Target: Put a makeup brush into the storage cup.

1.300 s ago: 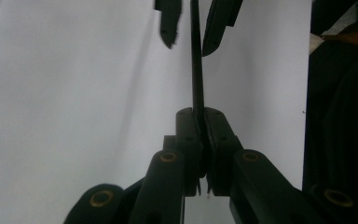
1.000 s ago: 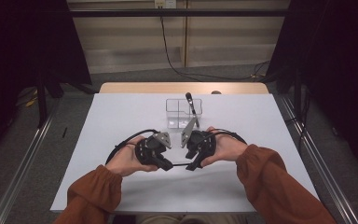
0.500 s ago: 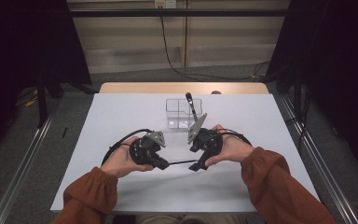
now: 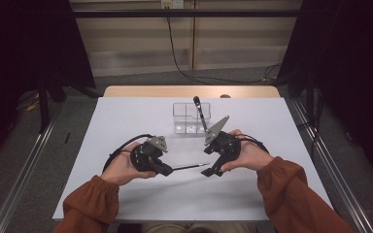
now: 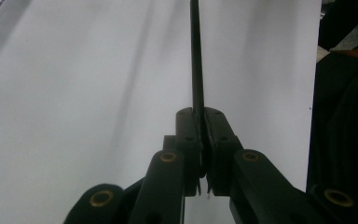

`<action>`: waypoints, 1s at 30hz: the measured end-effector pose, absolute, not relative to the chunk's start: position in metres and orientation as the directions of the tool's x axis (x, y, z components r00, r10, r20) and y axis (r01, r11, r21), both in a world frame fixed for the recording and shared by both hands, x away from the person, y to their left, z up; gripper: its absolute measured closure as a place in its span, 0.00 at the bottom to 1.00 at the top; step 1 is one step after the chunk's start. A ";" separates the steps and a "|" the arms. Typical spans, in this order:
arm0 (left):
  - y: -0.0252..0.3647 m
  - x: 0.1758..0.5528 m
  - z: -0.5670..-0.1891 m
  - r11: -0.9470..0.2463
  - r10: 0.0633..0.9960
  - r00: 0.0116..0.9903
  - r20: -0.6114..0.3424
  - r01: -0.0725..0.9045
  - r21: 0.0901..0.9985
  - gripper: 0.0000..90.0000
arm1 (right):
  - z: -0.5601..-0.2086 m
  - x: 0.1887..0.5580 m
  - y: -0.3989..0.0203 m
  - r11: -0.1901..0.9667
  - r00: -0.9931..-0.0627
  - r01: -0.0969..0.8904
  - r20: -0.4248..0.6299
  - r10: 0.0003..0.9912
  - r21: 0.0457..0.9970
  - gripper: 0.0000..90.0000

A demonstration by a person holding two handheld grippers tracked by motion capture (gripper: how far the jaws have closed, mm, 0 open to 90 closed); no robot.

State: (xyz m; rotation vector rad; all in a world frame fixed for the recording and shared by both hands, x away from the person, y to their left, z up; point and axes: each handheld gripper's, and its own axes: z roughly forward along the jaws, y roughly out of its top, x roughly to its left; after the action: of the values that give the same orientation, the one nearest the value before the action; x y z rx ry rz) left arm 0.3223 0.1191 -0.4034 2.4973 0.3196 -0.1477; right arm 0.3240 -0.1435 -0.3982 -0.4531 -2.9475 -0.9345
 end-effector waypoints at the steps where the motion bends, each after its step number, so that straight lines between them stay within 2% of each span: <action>1: 0.120 0.322 -0.403 -0.781 0.195 0.964 -0.180 0.263 0.567 0.95 | -0.398 0.324 -0.145 0.775 -0.956 0.282 0.101 0.274 0.565 0.18; 15: 0.136 0.320 -0.410 -0.722 0.246 0.950 -0.190 0.311 0.618 0.95 | -0.409 0.319 -0.163 0.713 -0.936 0.331 0.124 0.328 0.618 0.06; 30: 0.152 0.313 -0.412 -0.642 0.272 0.940 -0.208 0.338 0.689 0.95 | -0.416 0.309 -0.187 0.634 -0.916 0.372 0.157 0.370 0.678 0.09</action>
State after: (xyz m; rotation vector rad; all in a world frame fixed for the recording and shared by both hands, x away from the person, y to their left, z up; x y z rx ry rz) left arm 0.3130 0.1523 -0.4119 2.3021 0.4284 -0.1079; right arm 0.3086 -0.1872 -0.4164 -0.6444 -2.8368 -1.1790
